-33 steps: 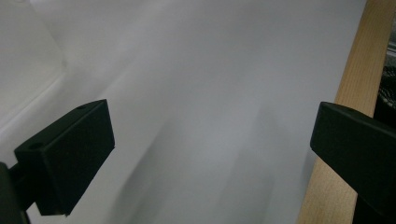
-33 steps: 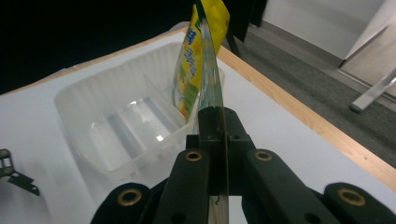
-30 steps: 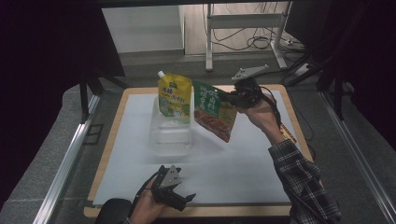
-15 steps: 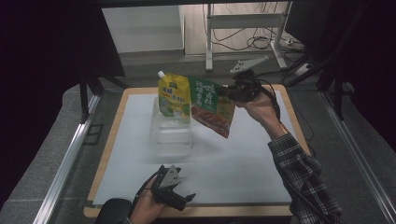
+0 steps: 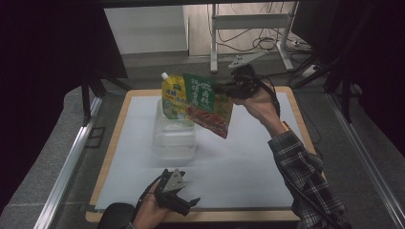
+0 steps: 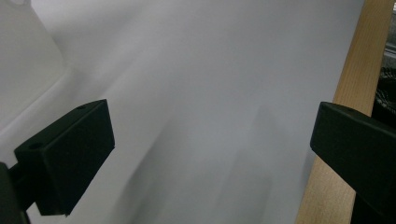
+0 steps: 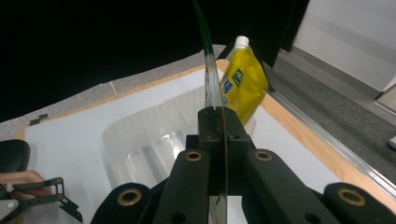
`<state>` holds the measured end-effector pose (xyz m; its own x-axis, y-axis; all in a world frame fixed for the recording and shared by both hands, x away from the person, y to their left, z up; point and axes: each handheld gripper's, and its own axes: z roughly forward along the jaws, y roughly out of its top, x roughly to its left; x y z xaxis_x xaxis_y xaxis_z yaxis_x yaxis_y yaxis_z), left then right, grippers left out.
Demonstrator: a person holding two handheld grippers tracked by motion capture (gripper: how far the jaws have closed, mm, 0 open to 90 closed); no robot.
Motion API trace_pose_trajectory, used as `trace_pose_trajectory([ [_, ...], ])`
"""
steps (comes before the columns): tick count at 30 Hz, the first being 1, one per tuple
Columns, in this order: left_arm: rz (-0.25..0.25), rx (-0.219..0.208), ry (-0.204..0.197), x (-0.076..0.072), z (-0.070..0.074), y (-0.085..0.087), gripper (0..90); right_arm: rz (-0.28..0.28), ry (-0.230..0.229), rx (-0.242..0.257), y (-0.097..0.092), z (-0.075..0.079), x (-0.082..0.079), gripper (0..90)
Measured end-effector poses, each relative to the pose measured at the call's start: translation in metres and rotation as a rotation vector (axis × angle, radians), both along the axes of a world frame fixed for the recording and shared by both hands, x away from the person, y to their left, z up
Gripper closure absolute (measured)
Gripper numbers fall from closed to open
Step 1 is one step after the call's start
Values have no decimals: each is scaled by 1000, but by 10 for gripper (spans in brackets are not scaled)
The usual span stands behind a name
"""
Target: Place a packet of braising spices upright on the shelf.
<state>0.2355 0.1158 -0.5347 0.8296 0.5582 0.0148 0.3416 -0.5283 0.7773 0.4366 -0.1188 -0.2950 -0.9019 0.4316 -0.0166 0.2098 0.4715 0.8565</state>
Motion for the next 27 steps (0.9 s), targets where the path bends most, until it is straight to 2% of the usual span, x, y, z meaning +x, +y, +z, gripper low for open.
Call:
trace_pose_trajectory([
  [8,-1,-3,1,0,0,0,0,31,6,10,17,0,4,890],
  [14,-3,-34,-1,0,2,2,0,52,4,9,31,-2,9,890],
  [27,-7,-50,-9,-1,3,2,0,81,14,14,68,-9,21,890],
])
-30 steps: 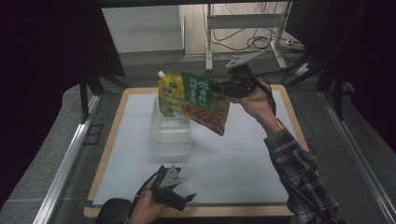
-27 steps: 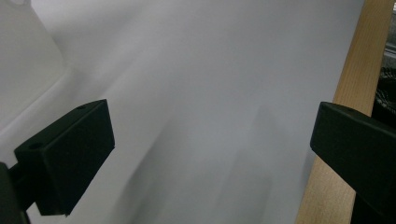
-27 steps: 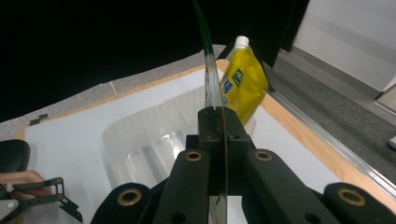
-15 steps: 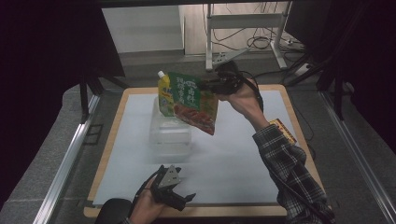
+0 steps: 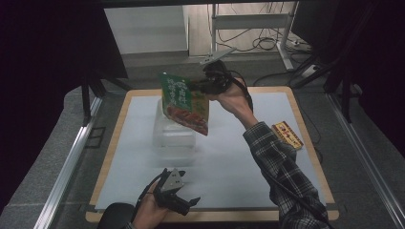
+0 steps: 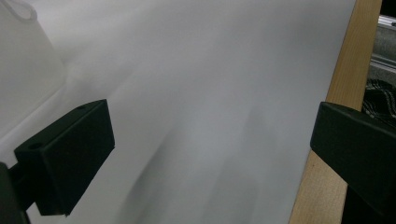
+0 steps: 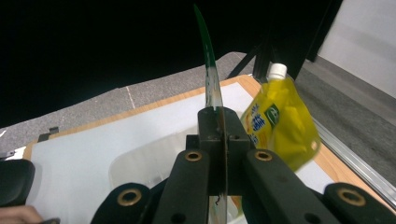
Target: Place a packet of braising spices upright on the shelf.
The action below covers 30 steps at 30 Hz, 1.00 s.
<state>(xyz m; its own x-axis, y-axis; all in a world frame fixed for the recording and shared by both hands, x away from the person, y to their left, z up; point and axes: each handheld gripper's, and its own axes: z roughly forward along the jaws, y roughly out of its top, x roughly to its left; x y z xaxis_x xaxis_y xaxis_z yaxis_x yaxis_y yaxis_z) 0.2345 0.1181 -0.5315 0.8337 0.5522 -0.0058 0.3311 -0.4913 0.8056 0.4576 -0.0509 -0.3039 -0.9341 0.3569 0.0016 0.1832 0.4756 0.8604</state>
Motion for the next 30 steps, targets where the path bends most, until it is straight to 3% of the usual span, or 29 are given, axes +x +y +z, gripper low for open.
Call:
trace_pose_trajectory([
  [18,-12,4,-1,-1,0,-1,0,48,15,-4,47,-20,10,890],
  [30,-15,12,1,0,-1,-2,0,37,55,-4,48,-43,18,889],
])
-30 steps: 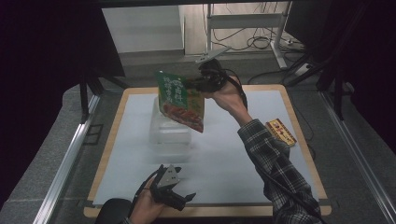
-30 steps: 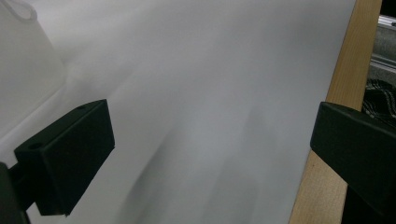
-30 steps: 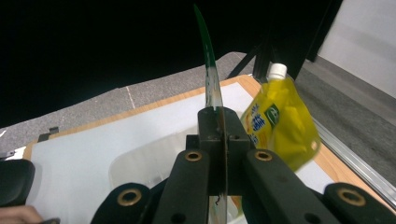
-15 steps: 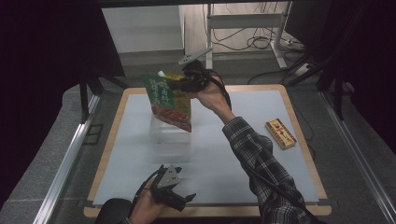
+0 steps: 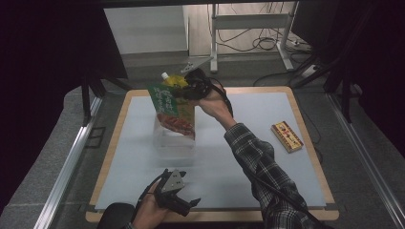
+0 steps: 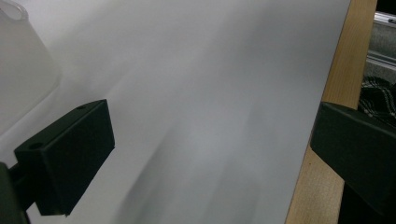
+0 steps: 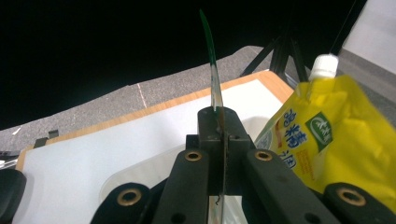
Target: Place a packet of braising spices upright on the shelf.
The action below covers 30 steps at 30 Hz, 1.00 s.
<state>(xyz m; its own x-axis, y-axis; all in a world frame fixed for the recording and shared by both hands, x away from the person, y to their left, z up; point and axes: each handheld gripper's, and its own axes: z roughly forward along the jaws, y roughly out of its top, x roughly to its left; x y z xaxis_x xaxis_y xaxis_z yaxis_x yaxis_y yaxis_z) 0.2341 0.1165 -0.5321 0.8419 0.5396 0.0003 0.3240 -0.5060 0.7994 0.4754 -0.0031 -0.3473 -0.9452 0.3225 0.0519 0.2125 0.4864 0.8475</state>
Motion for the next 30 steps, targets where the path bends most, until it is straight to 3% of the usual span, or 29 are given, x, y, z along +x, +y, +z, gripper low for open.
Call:
trace_pose_trajectory([
  [3,-1,4,0,0,0,0,0,-4,19,20,-2,-7,2,888],
  [5,0,8,0,0,0,0,0,-21,22,-2,-2,-13,4,887],
  [9,-1,10,0,0,0,0,0,-24,43,47,-4,-19,7,886],
  [18,-5,19,3,0,-1,-2,0,-64,22,26,-4,-23,9,882],
  [24,-8,19,5,0,-2,-3,0,-91,39,12,-8,-31,12,872],
  [27,-8,21,5,0,-2,-3,0,-77,81,64,-10,-33,13,872],
  [30,-9,21,6,0,-2,-2,0,-81,64,43,-8,-32,13,864],
])
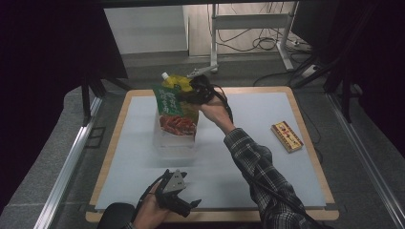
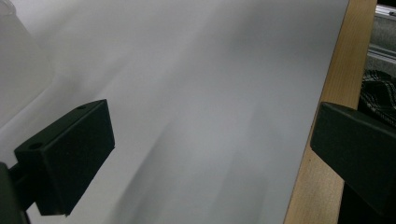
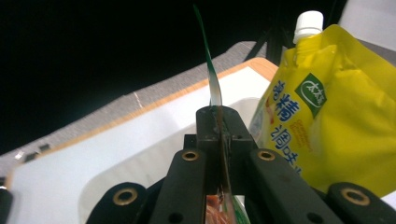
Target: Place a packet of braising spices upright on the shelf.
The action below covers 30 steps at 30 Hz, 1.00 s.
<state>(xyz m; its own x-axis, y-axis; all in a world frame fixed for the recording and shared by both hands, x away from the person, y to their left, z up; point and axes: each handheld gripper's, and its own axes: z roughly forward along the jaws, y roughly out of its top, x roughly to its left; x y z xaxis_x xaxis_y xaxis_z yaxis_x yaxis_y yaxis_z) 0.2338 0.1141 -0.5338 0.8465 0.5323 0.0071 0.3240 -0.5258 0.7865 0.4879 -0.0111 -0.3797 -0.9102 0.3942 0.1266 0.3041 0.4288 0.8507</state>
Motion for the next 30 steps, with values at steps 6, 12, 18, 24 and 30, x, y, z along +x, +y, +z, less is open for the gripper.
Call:
trace_pose_trajectory([
  [6,-2,3,0,0,0,0,0,-22,-28,-43,0,0,0,749],
  [12,-4,9,1,0,-1,-1,0,-41,-80,-83,0,-1,-2,599],
  [18,-8,18,1,0,-1,-2,0,-53,-88,-92,-5,2,-3,463],
  [24,-11,24,2,0,-2,-2,0,-90,-116,-112,-14,4,-5,377],
  [30,-12,29,1,0,-2,-3,0,-103,-101,-96,-27,4,-4,333],
])
